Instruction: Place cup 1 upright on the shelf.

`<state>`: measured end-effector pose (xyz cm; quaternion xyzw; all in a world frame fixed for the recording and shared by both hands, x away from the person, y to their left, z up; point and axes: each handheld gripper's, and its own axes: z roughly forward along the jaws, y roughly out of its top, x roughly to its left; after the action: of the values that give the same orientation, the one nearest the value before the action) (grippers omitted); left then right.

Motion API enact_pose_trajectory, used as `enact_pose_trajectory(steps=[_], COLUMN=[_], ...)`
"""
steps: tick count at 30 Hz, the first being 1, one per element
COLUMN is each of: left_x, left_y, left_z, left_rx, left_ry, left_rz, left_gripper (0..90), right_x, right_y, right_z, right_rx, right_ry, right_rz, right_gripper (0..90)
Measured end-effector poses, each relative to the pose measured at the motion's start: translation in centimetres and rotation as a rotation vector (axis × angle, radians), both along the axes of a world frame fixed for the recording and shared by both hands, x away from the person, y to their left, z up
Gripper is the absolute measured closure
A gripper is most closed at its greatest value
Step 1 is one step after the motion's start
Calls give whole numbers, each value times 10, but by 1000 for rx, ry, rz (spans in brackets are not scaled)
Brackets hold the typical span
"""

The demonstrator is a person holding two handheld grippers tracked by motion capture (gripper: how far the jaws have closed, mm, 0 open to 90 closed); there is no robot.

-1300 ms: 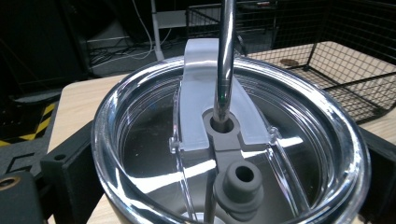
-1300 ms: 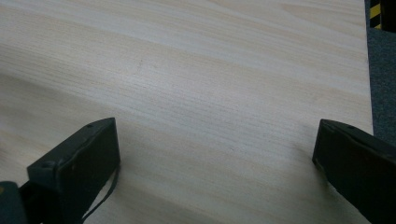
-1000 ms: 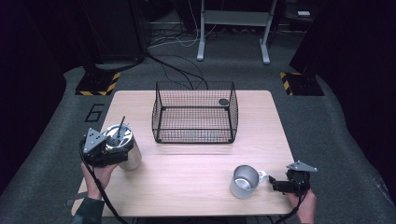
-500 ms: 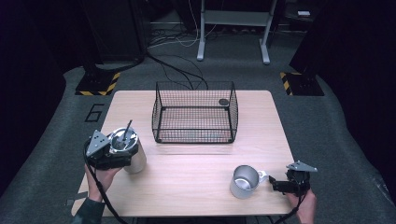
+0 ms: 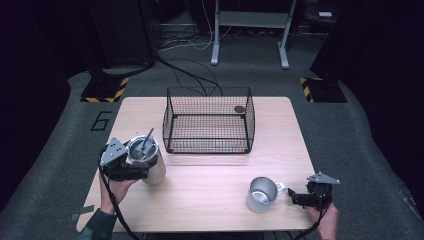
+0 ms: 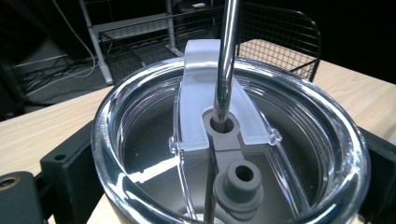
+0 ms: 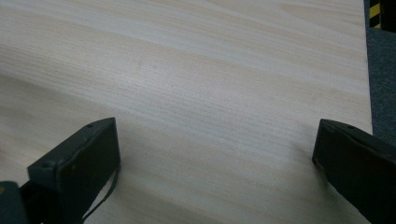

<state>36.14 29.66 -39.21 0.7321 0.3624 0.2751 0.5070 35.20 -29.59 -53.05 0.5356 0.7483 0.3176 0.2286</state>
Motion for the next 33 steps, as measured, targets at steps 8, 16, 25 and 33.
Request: enact_pose_trajectory(steps=[8, 16, 25, 33], left_x=[0, 1, 4, 8], left_y=[-11, -19, -30, -40], left_z=[4, 12, 16, 23], left_rx=[-3, 0, -5, -3], left_ry=[-5, -8, 1, -7], left_rz=[-43, -83, -119, -144], left_gripper=[40, 40, 40, 40], right_x=[0, 0, 0, 0], right_y=[0, 0, 0, 0], right_z=[0, 0, 0, 0], right_rx=[2, 1, 2, 1], right_ry=[-2, -1, -4, -1], right_rz=[1, 1, 0, 0], right_gripper=[3, 3, 3, 3])
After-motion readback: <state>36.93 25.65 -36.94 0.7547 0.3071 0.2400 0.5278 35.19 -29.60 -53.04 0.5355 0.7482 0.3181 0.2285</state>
